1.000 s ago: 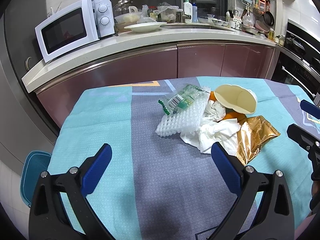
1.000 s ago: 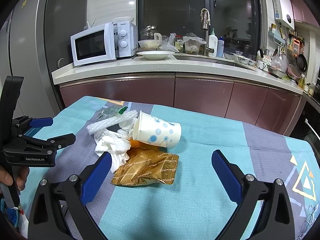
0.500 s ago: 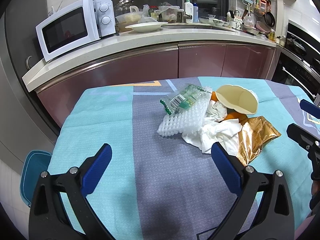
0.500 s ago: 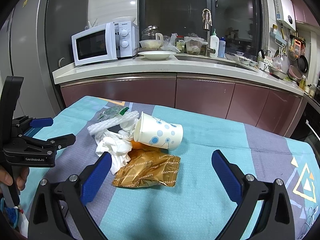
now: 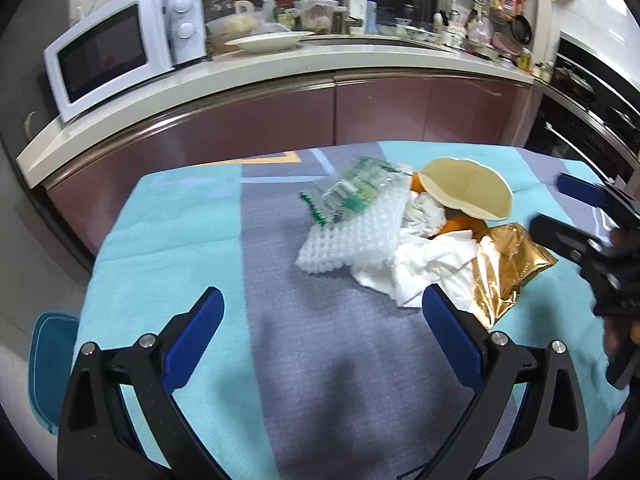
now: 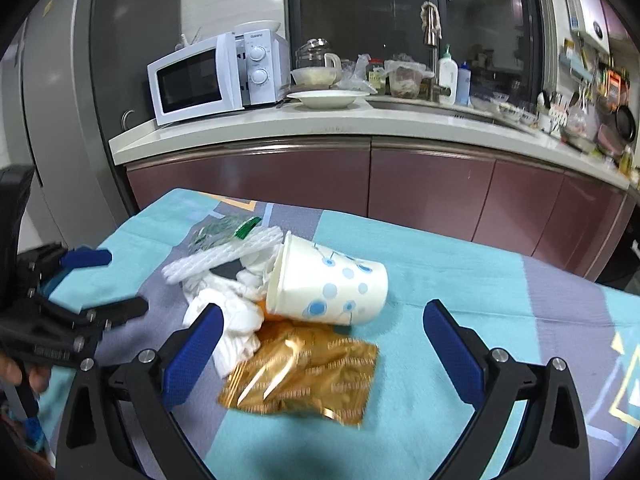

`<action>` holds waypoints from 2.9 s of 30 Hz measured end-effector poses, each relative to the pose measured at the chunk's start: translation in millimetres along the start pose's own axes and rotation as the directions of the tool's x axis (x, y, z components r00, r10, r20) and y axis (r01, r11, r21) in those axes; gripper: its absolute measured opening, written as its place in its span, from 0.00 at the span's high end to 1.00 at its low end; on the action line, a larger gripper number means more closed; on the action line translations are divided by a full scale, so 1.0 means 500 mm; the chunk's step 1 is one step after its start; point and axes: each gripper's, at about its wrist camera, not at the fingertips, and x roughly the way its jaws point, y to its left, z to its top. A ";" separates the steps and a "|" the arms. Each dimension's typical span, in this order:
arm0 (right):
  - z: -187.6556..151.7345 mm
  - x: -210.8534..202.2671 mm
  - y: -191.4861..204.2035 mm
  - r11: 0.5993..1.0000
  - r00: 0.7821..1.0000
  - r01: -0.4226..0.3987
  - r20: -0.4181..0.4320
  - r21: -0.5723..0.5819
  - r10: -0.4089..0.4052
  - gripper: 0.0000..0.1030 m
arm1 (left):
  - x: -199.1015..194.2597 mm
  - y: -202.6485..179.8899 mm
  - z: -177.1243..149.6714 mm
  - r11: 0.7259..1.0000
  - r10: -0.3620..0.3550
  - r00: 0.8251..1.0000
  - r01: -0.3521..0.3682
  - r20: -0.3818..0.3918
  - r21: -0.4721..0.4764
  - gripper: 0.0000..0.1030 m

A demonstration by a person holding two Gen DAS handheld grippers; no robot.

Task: Collect trash
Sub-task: 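Grasp the white foam net with the left gripper while the right gripper grasps the dotted paper cup, then carry the foam net and paper cup with both grippers over the blue bin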

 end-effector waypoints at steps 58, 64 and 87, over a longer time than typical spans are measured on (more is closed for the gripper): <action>-0.002 0.005 0.004 0.989 0.993 -0.103 -0.041 0.104 0.108 0.37 | -0.018 0.075 -0.046 0.980 -0.139 0.989 0.144 0.046 -0.138 0.97; -0.005 -0.007 0.003 0.990 0.994 -0.095 -0.034 0.103 0.099 0.37 | -0.034 0.031 -0.029 0.994 -0.097 0.992 0.100 0.086 -0.040 0.18; -0.001 0.002 -0.018 0.985 0.993 -0.111 -0.018 0.129 0.115 0.37 | 0.058 0.019 -0.007 0.996 -0.086 0.996 0.086 -0.008 0.034 0.92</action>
